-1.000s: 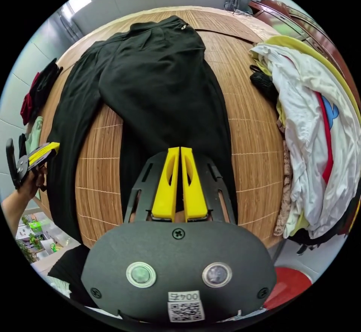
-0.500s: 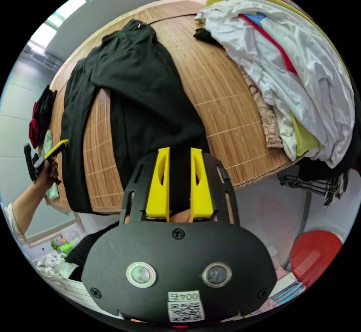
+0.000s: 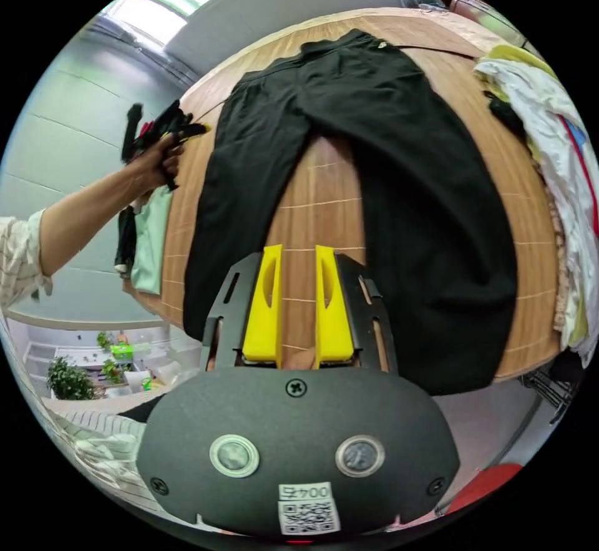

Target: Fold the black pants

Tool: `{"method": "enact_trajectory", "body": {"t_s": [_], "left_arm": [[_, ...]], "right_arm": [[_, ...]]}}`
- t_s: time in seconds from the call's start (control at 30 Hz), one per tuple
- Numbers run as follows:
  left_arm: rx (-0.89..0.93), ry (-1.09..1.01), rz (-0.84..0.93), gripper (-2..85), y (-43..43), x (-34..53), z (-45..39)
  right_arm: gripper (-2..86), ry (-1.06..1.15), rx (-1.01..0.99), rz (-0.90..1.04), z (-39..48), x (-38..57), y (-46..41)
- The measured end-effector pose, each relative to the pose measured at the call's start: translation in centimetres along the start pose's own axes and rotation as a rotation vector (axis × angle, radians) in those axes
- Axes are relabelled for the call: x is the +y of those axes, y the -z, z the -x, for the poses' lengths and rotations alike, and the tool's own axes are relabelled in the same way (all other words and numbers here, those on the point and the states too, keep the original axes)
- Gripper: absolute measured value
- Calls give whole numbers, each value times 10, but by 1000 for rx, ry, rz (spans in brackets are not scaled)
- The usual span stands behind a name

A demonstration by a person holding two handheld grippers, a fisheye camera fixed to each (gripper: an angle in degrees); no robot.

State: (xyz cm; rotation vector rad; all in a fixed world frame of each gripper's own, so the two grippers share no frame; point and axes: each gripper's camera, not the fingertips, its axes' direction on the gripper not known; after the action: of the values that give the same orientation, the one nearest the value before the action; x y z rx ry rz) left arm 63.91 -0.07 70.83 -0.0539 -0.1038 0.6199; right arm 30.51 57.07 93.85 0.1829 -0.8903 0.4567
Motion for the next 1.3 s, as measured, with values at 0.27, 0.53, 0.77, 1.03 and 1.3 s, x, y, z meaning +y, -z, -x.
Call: {"method": "enact_trajectory", "body": {"t_s": [0.27, 0.53, 0.77, 1.03, 1.3], "left_arm": [[-127, 31, 95, 95, -21, -77, 37], [-21, 142, 77, 91, -30, -110, 72], [-88, 77, 103, 66, -30, -122, 86], [93, 238, 69, 25, 3, -129, 158], [234, 240, -35, 19, 96, -178, 177]], "right_arm": [[133, 328, -43, 72, 140, 43, -43], [146, 456, 84, 74, 223, 96, -57], [22, 672, 324, 96, 262, 147, -72], [-6, 419, -88, 215, 198, 85, 19], [-7, 259, -463, 101, 96, 40, 180]]}}
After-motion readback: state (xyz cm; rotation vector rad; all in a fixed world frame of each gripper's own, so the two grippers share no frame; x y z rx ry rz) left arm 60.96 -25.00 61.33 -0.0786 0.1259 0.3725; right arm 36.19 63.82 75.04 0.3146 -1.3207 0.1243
